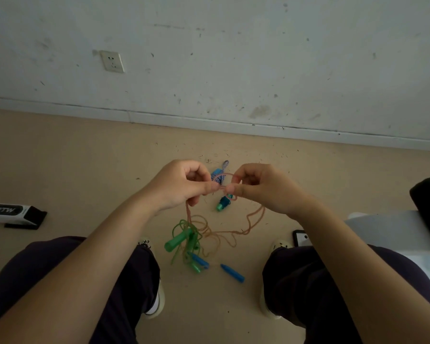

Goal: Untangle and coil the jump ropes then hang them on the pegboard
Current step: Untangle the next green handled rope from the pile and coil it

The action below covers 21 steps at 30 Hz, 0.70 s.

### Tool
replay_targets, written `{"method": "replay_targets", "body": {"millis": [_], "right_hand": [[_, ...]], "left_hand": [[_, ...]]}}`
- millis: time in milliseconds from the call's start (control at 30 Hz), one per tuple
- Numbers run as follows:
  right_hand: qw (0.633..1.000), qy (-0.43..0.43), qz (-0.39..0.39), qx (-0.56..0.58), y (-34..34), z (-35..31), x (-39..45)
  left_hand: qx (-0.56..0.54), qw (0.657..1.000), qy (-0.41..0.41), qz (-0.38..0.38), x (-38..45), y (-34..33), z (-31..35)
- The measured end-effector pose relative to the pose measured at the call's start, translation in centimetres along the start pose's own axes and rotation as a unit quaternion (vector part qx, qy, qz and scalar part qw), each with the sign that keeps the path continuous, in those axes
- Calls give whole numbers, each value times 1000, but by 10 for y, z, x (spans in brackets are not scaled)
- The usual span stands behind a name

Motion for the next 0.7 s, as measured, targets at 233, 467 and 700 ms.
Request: {"method": "replay_targets", "body": {"millis": [233,467,700], "right_hand": [[999,-4,14,38,3,1,1],[999,-26,21,21,7,7,2],[999,-5,35,36,4,1,2]], "left_hand": [[-118,993,-31,6,0,3,5],[-75,985,23,156,1,15,-2],[-25,996,2,84,5,7,2]]}}
Point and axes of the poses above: each hand's wrist, its own x-axis towards the middle knuckle, its own y-axis out of the back of the hand, z = x × y, the point moved 4 cm from there along x, towards the middle knuckle, and after that the axes turned 1 degree about x, right-handed, at the moved point
